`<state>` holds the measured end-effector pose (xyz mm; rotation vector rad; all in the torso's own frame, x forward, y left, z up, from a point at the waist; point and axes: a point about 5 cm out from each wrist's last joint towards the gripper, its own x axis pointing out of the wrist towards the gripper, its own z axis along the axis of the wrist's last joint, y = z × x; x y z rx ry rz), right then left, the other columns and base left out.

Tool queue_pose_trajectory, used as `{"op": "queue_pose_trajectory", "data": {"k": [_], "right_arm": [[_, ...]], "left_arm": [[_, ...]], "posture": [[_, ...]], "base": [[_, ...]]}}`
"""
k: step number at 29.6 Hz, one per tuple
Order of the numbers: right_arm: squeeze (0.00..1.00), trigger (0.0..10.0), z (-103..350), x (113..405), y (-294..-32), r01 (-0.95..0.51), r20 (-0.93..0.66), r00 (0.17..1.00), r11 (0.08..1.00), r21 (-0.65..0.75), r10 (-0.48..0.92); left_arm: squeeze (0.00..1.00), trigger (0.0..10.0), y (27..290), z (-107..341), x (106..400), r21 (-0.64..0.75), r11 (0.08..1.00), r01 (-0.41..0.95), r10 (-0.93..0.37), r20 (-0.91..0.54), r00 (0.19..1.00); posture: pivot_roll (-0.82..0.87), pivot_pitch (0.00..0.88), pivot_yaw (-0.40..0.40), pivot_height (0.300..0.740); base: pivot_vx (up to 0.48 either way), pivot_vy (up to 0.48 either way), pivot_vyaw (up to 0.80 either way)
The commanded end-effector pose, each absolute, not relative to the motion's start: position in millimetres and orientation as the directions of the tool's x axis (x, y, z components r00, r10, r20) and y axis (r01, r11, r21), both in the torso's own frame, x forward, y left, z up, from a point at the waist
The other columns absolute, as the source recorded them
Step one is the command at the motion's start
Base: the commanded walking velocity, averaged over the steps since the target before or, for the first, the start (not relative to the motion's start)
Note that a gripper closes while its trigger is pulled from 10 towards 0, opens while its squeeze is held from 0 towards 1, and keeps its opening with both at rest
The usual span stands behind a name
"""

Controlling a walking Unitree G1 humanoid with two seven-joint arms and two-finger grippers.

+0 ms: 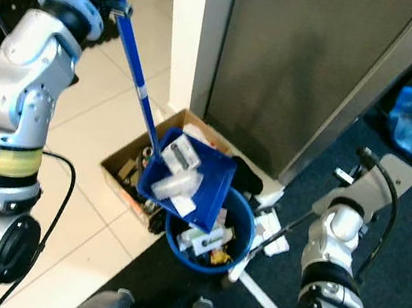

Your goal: Sweep floor

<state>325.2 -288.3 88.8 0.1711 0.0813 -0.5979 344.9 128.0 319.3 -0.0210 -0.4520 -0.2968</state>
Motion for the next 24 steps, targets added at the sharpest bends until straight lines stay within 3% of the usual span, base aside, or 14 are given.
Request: {"op": "queue_pose_trajectory", "data": {"k": [1, 24], "right_arm": [[0.0, 10.0, 89, 324, -290, 0.577, -0.118, 0.816, 0.804, 0.142, -0.565], [0.0, 10.0, 87, 319, -291, 0.582, -0.097, 0.813, 0.802, 0.132, -0.574]], "left_arm": [[0.0, 10.0, 123, 334, 340, 0.104, 0.949, 0.298, -0.309, 0.504, 0.807], [0.0, 10.0, 106, 327, 363, 0.285, 0.907, 0.309, -0.417, 0.514, 0.75]], "posture": [[0.05, 0.077, -0.005, 0.74], [0.02, 0.103, 0.019, 0.74]], "base": [[0.0, 0.0, 0.0], [0.0, 0.0, 0.0]]}}
